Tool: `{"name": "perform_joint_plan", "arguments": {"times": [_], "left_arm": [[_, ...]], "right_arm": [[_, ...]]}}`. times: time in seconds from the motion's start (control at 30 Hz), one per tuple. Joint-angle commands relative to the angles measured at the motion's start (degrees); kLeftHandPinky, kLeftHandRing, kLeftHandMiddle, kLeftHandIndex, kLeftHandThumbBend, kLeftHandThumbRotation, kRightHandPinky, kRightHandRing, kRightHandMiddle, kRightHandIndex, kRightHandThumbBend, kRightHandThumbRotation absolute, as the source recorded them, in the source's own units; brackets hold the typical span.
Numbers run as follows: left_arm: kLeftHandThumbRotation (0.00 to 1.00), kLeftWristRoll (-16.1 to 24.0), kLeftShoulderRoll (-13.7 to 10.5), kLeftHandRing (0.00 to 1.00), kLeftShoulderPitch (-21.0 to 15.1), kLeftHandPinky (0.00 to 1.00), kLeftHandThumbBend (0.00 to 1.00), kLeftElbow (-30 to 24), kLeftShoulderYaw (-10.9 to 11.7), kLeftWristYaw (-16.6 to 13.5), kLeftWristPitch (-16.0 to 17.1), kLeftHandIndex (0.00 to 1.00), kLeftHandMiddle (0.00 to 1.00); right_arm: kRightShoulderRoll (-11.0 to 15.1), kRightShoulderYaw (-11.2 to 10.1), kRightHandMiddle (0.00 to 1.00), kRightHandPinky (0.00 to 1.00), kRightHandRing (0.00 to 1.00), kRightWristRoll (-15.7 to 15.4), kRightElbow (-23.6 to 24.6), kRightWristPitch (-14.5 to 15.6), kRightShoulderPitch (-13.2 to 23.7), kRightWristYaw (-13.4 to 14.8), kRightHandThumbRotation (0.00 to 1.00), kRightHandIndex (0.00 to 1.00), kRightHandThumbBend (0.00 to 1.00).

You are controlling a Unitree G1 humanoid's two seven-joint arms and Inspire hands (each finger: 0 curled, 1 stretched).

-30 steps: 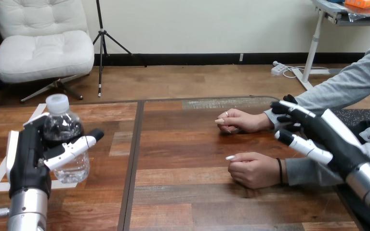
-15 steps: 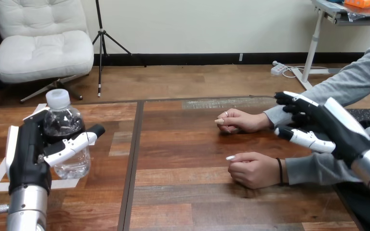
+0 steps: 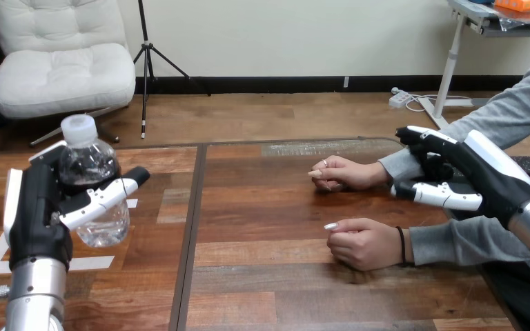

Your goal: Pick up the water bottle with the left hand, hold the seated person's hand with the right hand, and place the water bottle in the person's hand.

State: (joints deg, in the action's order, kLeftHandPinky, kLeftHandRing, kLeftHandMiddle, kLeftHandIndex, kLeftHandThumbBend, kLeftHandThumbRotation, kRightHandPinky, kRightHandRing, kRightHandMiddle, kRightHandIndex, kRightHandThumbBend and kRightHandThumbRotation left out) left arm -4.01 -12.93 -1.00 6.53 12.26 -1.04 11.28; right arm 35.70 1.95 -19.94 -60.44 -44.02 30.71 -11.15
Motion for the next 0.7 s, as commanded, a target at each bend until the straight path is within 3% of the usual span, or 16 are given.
{"name": "perform_joint_plan", "arguments": {"times": [0.0, 0.67], "left_arm": [[0.00, -0.4, -0.3, 0.37, -4.4, 0.34, 0.71, -4.1, 0.6, 0.1, 2.1, 0.41, 0.41], [0.00, -1.7, 0.2, 0.37, -3.9, 0.34, 0.71, -6.4, 0.7, 0.4, 0.2, 0.40, 0.41]], "right_arm": [[1.6, 1.5, 0.89, 0.80, 0.87, -0.9, -1.8, -0.7, 5.3, 0.1, 0.72, 0.89, 1.00], [4.7, 8.6, 0.86, 0.82, 0.85, -11.7, -1.0, -0.5, 6.8, 8.0, 0.64, 0.86, 1.00]]}}
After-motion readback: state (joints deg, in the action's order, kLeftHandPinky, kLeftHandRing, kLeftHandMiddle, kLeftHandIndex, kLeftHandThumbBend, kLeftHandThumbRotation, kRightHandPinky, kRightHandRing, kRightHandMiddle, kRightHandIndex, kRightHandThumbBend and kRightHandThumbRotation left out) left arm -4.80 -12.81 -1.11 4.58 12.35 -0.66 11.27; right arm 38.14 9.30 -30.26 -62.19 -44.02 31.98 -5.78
